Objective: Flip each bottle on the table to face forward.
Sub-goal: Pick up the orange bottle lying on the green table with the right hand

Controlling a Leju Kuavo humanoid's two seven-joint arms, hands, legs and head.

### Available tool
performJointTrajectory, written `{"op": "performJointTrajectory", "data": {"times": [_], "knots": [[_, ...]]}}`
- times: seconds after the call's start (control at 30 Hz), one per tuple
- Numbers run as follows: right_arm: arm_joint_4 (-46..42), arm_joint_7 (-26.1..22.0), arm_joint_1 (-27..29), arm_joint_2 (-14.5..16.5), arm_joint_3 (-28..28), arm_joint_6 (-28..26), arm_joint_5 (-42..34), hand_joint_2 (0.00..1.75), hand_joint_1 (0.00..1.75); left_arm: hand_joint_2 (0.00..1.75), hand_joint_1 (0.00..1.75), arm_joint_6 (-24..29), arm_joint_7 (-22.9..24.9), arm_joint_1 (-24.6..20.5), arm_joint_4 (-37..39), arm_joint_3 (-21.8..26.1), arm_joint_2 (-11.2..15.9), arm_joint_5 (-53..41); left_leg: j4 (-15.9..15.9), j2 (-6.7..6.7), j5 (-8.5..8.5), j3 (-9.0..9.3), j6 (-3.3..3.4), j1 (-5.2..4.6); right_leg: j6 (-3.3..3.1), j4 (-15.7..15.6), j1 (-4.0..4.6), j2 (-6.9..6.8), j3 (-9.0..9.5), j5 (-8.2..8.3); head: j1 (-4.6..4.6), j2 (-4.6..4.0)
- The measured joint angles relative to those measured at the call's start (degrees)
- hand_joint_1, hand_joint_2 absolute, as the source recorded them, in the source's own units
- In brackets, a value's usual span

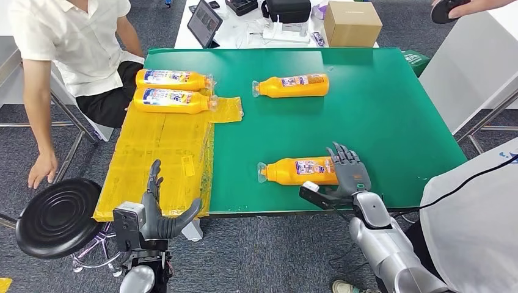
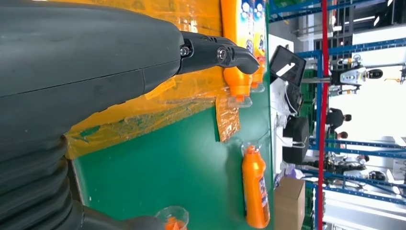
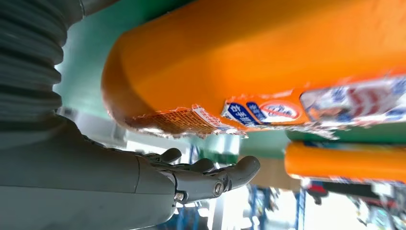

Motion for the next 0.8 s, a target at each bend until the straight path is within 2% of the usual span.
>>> {"op": "performJointTrajectory", "data": {"times": [0.13,0.33,0.37,0.47,0.5,0.8], "knots": [[3.0,1.6,-2.3,0.4,0.1,3.6,-0.9,1.75,0.00,1.75,0.00,-1.0,0.1,-0.4,0.3,-0.6,0.0,0.0,0.0,0.00,0.00,0.07,0.00,0.00,0.00,0.0,0.00,0.00,0.05,0.00,0.00,0.00],[5.9,2.3,-4.3,0.8,0.1,4.7,-1.3,1.75,0.00,1.75,0.00,-1.4,0.2,-0.6,0.8,-1.2,0.0,0.0,0.0,0.01,0.00,0.20,0.00,0.00,0.00,0.0,0.00,0.00,0.18,0.00,0.01,0.00],[6.2,2.5,-4.6,0.8,0.1,5.0,-1.4,1.75,0.22,1.75,0.00,-1.5,0.2,-0.6,0.9,-1.3,0.0,0.1,0.0,0.01,0.00,0.23,0.00,0.00,0.00,0.0,0.00,0.00,0.19,0.00,0.01,0.00],[7.6,2.9,-5.5,0.9,0.1,6.7,-2.0,1.75,1.52,1.75,0.00,-1.8,0.4,-0.9,1.2,-1.6,0.0,0.4,0.0,0.01,0.00,0.32,0.00,0.00,0.00,0.0,0.00,0.00,0.27,0.00,0.01,0.00],[8.1,2.8,-5.7,0.9,0.1,7.5,-2.2,1.75,1.75,1.75,0.00,-1.9,0.4,-1.0,1.4,-1.7,0.0,0.5,0.0,0.01,0.00,0.33,0.00,0.00,0.00,0.0,0.00,0.00,0.29,0.00,0.01,0.00],[10.9,-0.2,-7.9,0.8,0.1,11.8,-3.4,1.75,1.75,1.75,0.00,-2.8,0.9,-1.6,2.0,-2.1,0.0,1.5,0.0,0.04,0.01,0.44,0.01,0.00,-0.01,0.0,0.00,0.01,0.38,0.02,0.00,0.00]]}}
